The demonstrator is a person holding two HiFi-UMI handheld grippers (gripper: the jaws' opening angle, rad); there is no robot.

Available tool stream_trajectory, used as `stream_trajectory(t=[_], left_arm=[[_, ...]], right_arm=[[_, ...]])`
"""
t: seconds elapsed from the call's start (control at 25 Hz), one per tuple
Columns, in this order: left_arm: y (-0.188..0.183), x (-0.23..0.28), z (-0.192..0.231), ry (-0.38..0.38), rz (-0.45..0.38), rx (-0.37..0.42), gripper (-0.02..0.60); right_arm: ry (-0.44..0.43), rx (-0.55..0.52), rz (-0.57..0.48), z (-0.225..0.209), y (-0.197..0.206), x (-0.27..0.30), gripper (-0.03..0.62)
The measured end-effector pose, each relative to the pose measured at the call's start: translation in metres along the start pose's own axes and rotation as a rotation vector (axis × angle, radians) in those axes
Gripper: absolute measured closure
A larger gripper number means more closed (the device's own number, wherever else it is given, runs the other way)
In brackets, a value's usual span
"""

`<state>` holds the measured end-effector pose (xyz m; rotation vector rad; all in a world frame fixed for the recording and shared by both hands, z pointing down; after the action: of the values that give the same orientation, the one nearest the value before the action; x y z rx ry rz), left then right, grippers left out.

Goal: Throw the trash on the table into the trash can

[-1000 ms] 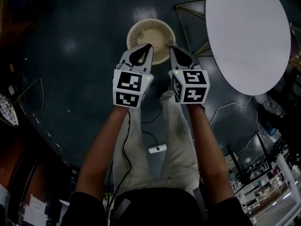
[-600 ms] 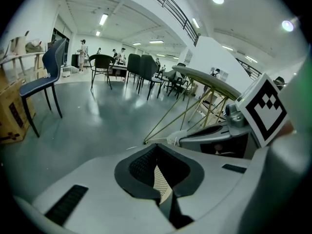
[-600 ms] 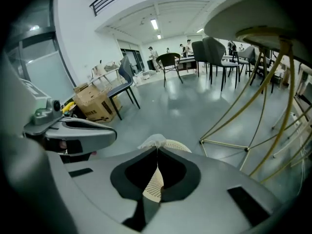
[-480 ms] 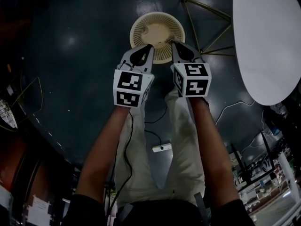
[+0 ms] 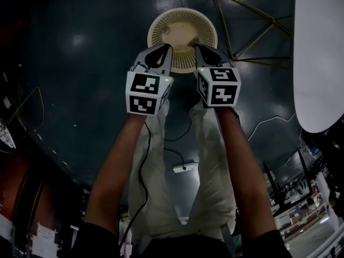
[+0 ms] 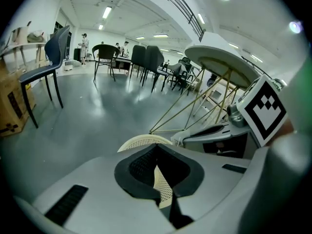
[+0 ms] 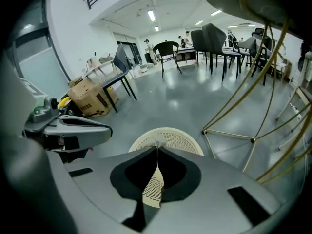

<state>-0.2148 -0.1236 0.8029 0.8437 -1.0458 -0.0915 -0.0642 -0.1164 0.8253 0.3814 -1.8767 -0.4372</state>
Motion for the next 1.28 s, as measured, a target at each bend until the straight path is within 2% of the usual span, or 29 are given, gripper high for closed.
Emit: stream_trajectory(t=[0.24, 0.28, 0.36, 0.64, 0.92, 1.28], left_arm=[[0.022, 0.010, 0.004, 0.011, 0.023, 0.009, 0.566], [0.025, 0.011, 0.004, 0.011, 0.027, 0.011, 0.566], [0.028, 0.011, 0.004, 0.011, 0.031, 0.010, 0.566], [0.024, 0.000, 0.010, -0.005, 0.022, 0.014, 0.566], [-0.009, -0.027, 0.004, -0.007, 0.000, 0.028, 0.566], [-0.058, -0.088, -0.024, 0.011, 0.007, -0.002, 0.566]], right_arm=[[0.013, 0.017, 0.030, -0.002, 0.012, 0.021, 0.569], [0.011, 0.014, 0.038, -0.002, 0.014, 0.024, 0.558], [-0.004, 0.014, 0.058, -0.001, 0.017, 0.028, 0.474], [-0.011, -0.005, 0.056, 0.005, 0.014, 0.016, 0.470], [-0.002, -0.021, 0.014, 0.018, -0.013, -0.022, 0.554], [-0.041, -0.015, -0.051, 0.042, -0.051, -0.106, 0.574]])
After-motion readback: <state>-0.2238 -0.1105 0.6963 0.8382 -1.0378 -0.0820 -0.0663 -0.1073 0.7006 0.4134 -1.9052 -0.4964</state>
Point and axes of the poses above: the fingertips, and each gripper's own axes: x forward along the fingers, z to its left, y out of its underside, the point moved 8 cm from there along -x, backward along the fingers, and after that the axes turned 7 degrees about x, right-handed, at the moved point
